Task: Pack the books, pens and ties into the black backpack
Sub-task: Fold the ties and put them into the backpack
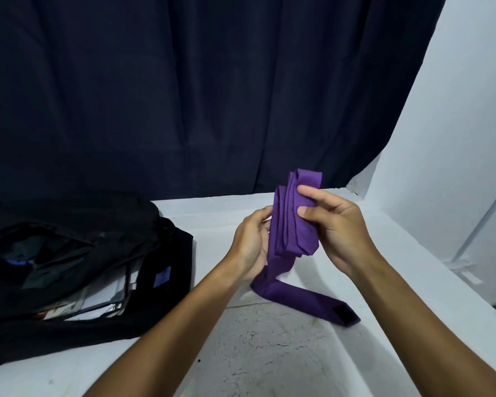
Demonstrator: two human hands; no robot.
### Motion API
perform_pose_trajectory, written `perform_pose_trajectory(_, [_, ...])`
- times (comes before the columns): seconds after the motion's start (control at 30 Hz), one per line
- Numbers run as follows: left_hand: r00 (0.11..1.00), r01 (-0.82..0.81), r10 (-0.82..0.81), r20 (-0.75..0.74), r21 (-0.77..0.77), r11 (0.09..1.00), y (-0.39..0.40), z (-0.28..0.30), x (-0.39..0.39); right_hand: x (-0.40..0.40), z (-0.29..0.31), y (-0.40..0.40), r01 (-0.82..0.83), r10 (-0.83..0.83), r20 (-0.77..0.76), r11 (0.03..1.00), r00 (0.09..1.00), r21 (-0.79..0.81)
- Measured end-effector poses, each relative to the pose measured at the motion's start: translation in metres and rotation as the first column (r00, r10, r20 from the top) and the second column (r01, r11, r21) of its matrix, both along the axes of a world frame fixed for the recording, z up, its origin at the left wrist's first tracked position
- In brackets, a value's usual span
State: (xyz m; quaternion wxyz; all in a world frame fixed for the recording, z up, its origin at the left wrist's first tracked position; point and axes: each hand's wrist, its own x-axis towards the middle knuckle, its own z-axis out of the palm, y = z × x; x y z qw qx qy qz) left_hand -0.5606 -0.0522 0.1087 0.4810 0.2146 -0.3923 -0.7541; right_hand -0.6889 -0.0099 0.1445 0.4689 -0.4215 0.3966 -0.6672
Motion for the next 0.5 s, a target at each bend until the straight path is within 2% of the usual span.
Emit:
perform_pose_trajectory(0.07, [0.998,0.065,-0.065,0.015,0.015,0.998,0.003,0.002,0.001,0.002,-0.003,-0.002,0.03,-0.03,-0.017,1.0,0.999,0.007])
perform_pose_trajectory(0.13, [0.995,0.091,-0.088,0.053,-0.063,0.994,0.004,0.001,0.001,0.006,-0.006,-0.002,0.044,-0.043,-0.061,0.999,0.997,0.008])
perform_pose_trajectory(0.27, [0.987,0.06,-0.024,0.159,-0.223,0.973,0.004,-0.007,0.003,0.011,-0.008,-0.001,0.006,-0.002,-0.177,1.0,0.984,0.025])
perform_pose_trajectory(0.43, [0.982,0.104,-0.058,0.177,-0.261,0.96,0.003,-0.013,0.009,0.01,-0.007,0.003,0.013,0.002,-0.384,0.999,0.923,0.037])
perform_pose_trajectory(0.5, [0.982,0.119,-0.071,0.177,-0.274,0.954,0.002,-0.015,0.01,0.009,-0.006,0.005,0.014,0.009,-0.397,0.998,0.918,0.054])
